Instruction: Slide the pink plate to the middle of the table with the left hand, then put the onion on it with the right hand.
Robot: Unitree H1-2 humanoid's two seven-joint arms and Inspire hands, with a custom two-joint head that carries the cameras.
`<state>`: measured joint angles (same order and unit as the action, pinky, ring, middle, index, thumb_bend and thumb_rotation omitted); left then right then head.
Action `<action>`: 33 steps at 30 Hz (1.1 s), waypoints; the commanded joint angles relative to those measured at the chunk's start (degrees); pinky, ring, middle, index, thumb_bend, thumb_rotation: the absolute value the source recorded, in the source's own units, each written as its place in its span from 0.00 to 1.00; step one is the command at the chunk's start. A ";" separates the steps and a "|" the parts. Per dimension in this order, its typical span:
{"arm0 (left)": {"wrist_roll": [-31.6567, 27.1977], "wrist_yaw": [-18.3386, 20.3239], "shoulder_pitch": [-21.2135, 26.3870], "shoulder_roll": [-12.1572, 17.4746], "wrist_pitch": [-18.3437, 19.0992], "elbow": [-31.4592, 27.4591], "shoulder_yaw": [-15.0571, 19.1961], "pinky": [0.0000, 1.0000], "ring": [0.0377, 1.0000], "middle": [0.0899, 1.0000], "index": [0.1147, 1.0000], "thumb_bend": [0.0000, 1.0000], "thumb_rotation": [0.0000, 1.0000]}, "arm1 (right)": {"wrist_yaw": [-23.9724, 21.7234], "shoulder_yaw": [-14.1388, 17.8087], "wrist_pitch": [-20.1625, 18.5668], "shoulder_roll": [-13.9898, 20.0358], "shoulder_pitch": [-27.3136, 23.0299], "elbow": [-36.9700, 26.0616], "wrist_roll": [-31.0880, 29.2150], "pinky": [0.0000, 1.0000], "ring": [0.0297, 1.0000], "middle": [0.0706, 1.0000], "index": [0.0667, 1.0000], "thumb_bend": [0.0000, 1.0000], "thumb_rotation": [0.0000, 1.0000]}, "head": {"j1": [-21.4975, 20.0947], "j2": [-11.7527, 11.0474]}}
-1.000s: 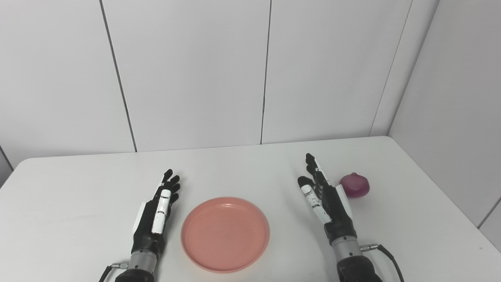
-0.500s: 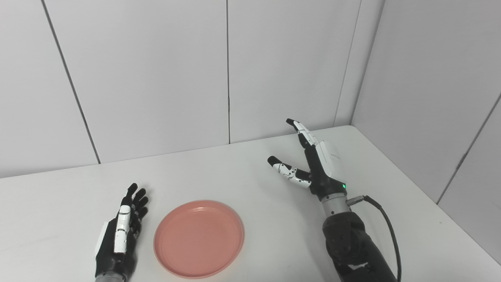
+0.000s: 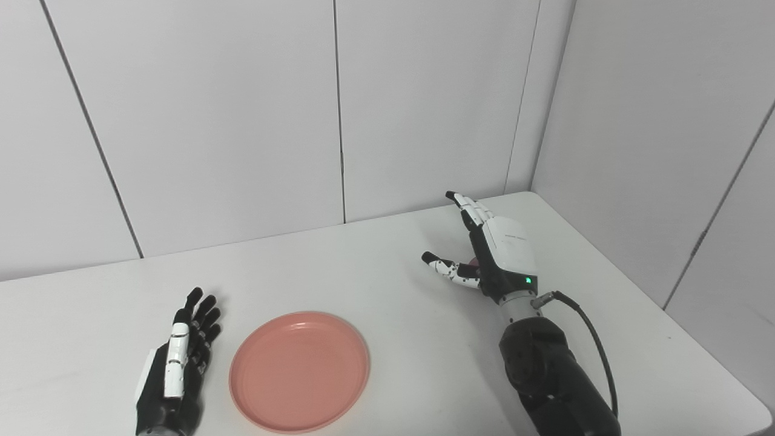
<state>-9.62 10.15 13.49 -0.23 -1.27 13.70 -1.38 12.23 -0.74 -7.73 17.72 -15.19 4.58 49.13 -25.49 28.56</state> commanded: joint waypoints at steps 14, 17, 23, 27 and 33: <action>-0.63 0.90 -0.94 0.98 -0.29 0.02 0.57 0.98 0.96 0.96 0.96 0.46 1.00 | 0.74 0.39 -3.16 3.58 -4.37 5.93 -2.35 0.96 0.89 0.88 0.92 0.84 0.45 | 0.53 0.33; -0.26 1.02 -1.12 1.11 -0.26 -0.37 0.23 0.98 0.96 0.96 0.96 0.45 1.00 | 0.50 0.06 -3.72 3.92 -4.43 7.25 -2.76 0.96 0.89 0.88 0.92 0.83 0.45 | 0.93 0.44; -0.41 1.02 -1.70 1.12 0.70 -1.73 -0.17 0.98 0.96 0.96 0.96 0.45 1.00 | -2.00 -0.20 -5.05 4.31 -4.16 7.93 -4.82 0.94 0.89 0.89 0.92 0.82 0.39 | 1.28 0.91; -0.32 0.85 -1.68 1.04 0.76 -1.84 -0.24 0.98 0.97 0.96 0.96 0.45 1.00 | -3.32 -0.58 -5.74 4.23 -4.00 7.88 -5.98 0.86 0.88 0.87 0.90 0.82 0.32 | 1.24 0.85; -0.39 0.97 -1.66 1.01 0.62 -1.76 -0.29 0.98 0.97 0.96 0.96 0.45 1.00 | -3.91 -0.85 -5.82 3.98 -4.27 9.30 -8.45 0.74 0.82 0.83 0.84 0.80 0.10 | 1.19 1.04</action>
<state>-9.61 10.53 12.28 0.70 -0.47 11.96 -1.74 7.93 -1.92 -12.90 20.43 -16.97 14.32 41.17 -24.17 29.44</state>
